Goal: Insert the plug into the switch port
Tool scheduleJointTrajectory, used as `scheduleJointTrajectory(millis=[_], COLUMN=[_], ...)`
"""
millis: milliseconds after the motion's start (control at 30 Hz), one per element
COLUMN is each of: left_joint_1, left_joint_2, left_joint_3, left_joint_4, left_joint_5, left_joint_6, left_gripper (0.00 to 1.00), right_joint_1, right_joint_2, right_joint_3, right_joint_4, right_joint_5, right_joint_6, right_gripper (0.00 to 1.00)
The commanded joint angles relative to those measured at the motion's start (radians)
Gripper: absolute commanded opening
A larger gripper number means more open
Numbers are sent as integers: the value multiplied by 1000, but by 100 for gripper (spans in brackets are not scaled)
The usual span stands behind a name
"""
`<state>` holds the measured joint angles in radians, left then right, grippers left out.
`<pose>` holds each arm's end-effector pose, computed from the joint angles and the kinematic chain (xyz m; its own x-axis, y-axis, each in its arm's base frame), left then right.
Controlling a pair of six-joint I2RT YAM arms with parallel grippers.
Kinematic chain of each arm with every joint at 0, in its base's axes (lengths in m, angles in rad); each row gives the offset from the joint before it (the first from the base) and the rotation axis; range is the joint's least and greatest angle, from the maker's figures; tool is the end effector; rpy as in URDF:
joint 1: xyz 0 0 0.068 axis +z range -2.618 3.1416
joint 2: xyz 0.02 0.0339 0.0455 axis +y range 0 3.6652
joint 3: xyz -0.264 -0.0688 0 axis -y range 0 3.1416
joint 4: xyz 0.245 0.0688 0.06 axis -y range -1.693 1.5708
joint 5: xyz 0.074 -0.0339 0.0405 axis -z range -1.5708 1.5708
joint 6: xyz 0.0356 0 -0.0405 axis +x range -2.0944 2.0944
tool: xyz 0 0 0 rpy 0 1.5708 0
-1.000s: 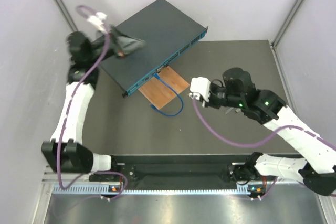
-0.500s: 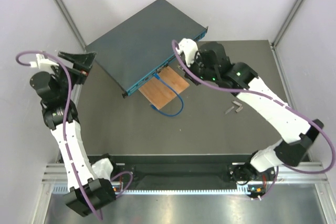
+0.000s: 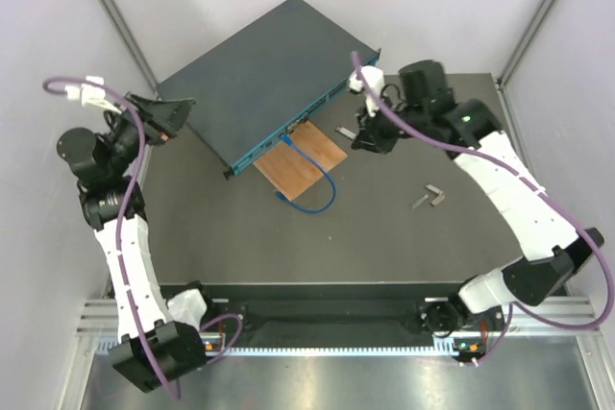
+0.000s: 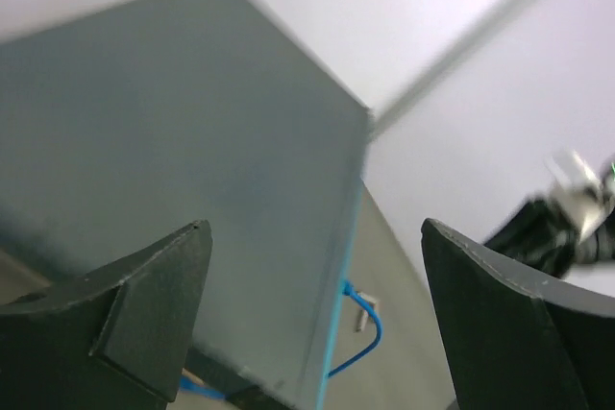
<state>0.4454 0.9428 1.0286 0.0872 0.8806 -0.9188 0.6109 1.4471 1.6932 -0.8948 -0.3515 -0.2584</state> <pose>0.1915 0.0610 0.4245 -0.2326 -0.6718 -0.7032 0.3730 0.6062 -0.7025 0.2355 0.1798 0.4285 -0.2834 -0.4913 -0.8236 -0.8644 0.5028 -0.0025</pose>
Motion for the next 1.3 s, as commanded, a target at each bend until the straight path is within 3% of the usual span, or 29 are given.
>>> scheduleJointTrajectory(millis=[0, 67, 100, 133, 300, 367, 433, 600, 800, 1067, 1267], left_joint_1=[-94, -264, -401, -474, -767, -893, -1005, -1134, -1175, -1177, -1177], left_joint_2=[5, 16, 24, 40, 123, 186, 221, 237, 255, 202, 200], left_joint_3=[134, 187, 212, 231, 343, 417, 436, 400, 415, 366, 353], left_joint_4=[142, 27, -50, -210, -535, -739, -811, -833, -882, -937, -902], left_joint_5=[173, 170, 155, 138, 51, 8, -72, -150, -167, -248, -244], left_joint_6=[324, 520, 751, 856, 1469, 1645, 1825, 1981, 2048, 2103, 2040], left_gripper=[94, 88, 85, 80, 69, 67, 65, 63, 61, 56, 58], right_joint_1=[-39, -34, -30, -23, 15, 21, 24, 35, 39, 38, 38], right_joint_2=[-35, -14, -1, 7, 47, 48, 45, 21, 32, 12, 12], right_joint_3=[127, 135, 126, 122, 96, 91, 79, 31, 36, 8, 5], right_joint_4=[-108, -185, -200, -231, -297, -303, -297, -274, -296, -323, -319], right_joint_5=[-383, -513, -550, -604, -644, -632, -635, -627, -633, -632, -629], right_joint_6=[-135, -150, -151, -159, -205, -202, -191, -170, -183, -229, -233], right_gripper=[0, 0, 0, 0, 0, 0, 0, 0, 0, 0, 0])
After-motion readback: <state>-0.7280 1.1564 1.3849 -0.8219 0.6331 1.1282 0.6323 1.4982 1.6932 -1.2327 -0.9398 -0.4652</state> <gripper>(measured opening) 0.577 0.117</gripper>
